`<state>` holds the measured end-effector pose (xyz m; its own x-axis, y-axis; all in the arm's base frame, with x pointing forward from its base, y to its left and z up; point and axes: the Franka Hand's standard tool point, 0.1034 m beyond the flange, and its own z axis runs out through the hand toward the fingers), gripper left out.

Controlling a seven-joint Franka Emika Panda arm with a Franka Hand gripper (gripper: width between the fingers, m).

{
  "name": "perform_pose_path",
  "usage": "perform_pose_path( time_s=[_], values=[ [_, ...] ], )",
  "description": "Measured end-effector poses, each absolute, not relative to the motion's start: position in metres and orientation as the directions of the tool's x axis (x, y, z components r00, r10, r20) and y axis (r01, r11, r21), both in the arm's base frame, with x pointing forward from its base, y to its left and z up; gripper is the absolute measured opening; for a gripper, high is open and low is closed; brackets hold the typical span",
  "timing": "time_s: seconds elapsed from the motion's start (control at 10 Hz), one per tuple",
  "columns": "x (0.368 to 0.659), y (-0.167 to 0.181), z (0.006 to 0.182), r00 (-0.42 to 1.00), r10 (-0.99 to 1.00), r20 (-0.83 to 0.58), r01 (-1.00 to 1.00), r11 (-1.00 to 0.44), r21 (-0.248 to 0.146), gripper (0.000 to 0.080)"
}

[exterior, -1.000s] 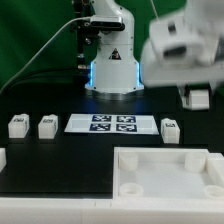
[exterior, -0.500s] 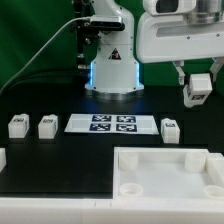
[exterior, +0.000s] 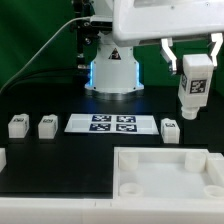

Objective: Assemble one leg

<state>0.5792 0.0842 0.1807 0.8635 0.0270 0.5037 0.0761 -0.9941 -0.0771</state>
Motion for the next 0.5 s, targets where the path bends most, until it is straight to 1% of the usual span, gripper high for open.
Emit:
perform_pose_path(
  time_s=[0.1, 0.2, 0.4, 0.5],
  values=[
    [0.5747, 0.0821, 0.1782, 0.812, 0.019, 0.583, 0.074, -0.995, -0.070, 0.0291],
    [0.5745, 0.0814, 0.1757, 0.786, 0.015, 0.618, 0.073, -0.995, -0.069, 0.0291],
    [0.5740, 0.0819, 0.1710, 0.793, 0.017, 0.609, 0.074, -0.995, -0.069, 0.0291],
    [0.5803, 0.0865, 0.1689, 0.791, 0.017, 0.611, 0.078, -0.994, -0.073, 0.0291]
  ],
)
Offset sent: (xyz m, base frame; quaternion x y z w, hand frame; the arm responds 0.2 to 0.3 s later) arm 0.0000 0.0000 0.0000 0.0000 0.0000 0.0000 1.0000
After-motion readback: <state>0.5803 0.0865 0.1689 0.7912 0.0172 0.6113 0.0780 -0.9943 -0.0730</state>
